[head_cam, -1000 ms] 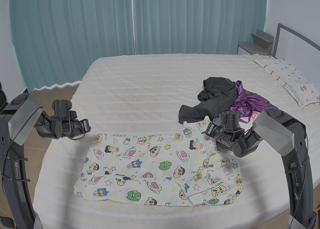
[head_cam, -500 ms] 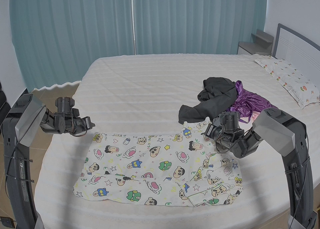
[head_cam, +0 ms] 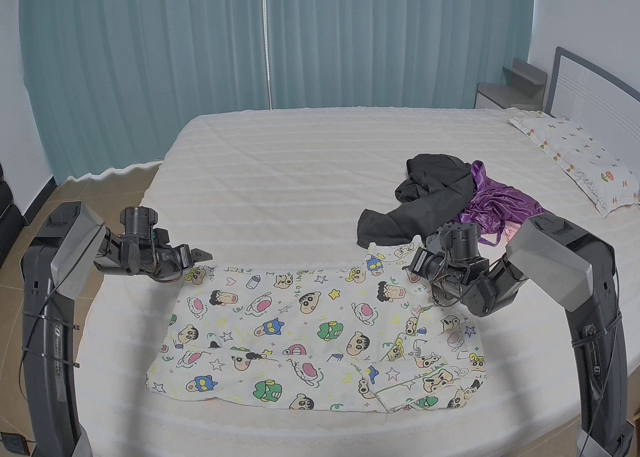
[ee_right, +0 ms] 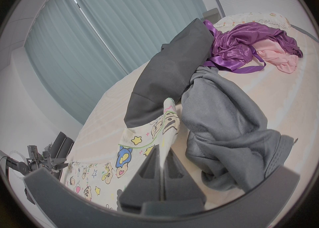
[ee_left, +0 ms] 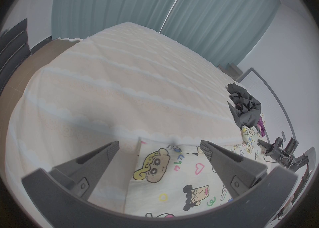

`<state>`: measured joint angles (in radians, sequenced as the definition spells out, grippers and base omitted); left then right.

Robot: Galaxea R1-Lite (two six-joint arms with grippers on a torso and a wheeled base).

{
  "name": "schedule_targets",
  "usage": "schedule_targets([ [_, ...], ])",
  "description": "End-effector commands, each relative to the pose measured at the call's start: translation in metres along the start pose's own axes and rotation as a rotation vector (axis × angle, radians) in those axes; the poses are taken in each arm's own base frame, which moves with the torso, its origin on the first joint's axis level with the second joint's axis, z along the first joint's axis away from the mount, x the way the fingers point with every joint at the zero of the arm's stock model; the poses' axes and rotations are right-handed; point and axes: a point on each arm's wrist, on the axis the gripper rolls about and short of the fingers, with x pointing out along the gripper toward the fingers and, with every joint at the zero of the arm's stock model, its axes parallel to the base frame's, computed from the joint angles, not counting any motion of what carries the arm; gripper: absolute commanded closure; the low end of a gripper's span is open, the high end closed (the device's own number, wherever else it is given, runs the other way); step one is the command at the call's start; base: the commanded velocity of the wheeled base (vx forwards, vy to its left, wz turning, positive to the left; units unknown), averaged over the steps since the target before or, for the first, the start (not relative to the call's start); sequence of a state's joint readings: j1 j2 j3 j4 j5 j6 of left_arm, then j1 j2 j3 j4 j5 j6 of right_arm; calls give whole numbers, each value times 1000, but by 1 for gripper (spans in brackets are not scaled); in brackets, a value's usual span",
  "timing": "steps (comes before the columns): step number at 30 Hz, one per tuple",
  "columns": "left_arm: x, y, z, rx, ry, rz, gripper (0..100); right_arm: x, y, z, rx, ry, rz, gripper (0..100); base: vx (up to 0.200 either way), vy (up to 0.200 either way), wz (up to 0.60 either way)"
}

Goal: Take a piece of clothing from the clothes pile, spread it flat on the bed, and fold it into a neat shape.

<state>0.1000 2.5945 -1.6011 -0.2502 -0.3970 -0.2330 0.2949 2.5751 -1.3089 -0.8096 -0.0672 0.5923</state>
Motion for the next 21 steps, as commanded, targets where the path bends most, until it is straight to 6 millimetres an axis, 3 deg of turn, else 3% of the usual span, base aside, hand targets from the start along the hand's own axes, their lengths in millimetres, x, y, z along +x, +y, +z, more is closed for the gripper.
schedule_targets([
  [1,8,4,-5,1,13,1,0,-1,2,-1,-2,4,2,100,0,0,0],
  [11,22,-5,-15,15,38,-16,0,-2,2,0,-2,3,4,100,0,0,0],
  [12,24,-6,-15,16,37,-18,100,-2,2,-1,-2,4,3,100,0,0,0],
  [21,21,-4,-10,9,21,-15,100,-3,0,-3,-1,12,-4,100,0,0,0],
])
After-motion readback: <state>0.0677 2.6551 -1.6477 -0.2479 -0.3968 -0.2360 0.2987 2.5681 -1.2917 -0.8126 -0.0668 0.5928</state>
